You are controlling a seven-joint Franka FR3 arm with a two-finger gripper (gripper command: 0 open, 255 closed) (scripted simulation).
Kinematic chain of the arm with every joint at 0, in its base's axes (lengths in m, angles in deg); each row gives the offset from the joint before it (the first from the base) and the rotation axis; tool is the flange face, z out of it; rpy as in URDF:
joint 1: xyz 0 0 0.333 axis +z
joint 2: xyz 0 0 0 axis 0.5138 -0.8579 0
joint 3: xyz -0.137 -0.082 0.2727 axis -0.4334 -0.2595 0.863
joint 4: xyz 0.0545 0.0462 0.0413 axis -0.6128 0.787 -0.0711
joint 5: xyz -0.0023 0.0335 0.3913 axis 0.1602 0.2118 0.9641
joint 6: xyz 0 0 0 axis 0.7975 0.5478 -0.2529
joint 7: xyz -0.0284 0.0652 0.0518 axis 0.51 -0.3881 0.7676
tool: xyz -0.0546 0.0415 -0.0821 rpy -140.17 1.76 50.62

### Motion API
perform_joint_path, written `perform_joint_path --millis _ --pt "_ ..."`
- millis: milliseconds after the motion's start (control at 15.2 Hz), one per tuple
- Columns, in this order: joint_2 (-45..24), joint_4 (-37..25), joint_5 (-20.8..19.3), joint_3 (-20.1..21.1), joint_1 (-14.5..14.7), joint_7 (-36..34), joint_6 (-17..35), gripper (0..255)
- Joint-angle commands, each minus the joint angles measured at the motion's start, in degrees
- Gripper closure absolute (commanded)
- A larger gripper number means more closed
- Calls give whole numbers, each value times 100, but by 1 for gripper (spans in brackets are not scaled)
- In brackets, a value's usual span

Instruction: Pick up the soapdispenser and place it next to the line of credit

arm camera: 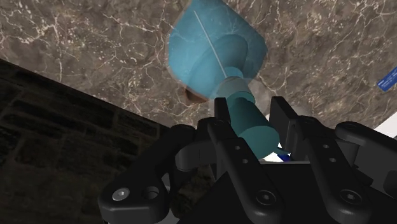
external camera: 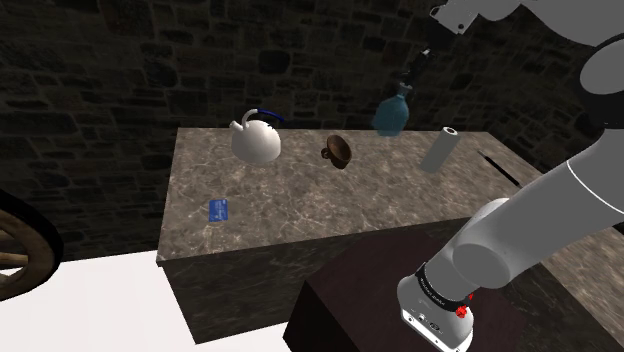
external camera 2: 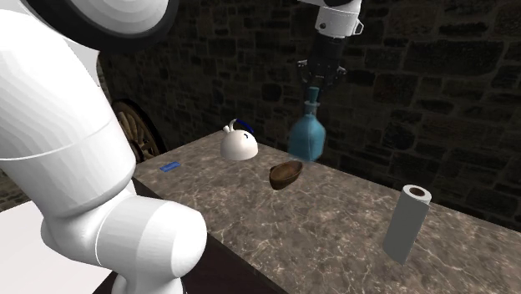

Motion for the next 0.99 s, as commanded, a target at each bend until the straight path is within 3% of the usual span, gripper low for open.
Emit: perform_joint_path --millis 0,924 --pt "-22 -190 11 -5 3 -21 -170 255" --pt "-489 -1736 276 -153 -6 -51 -1347 255"
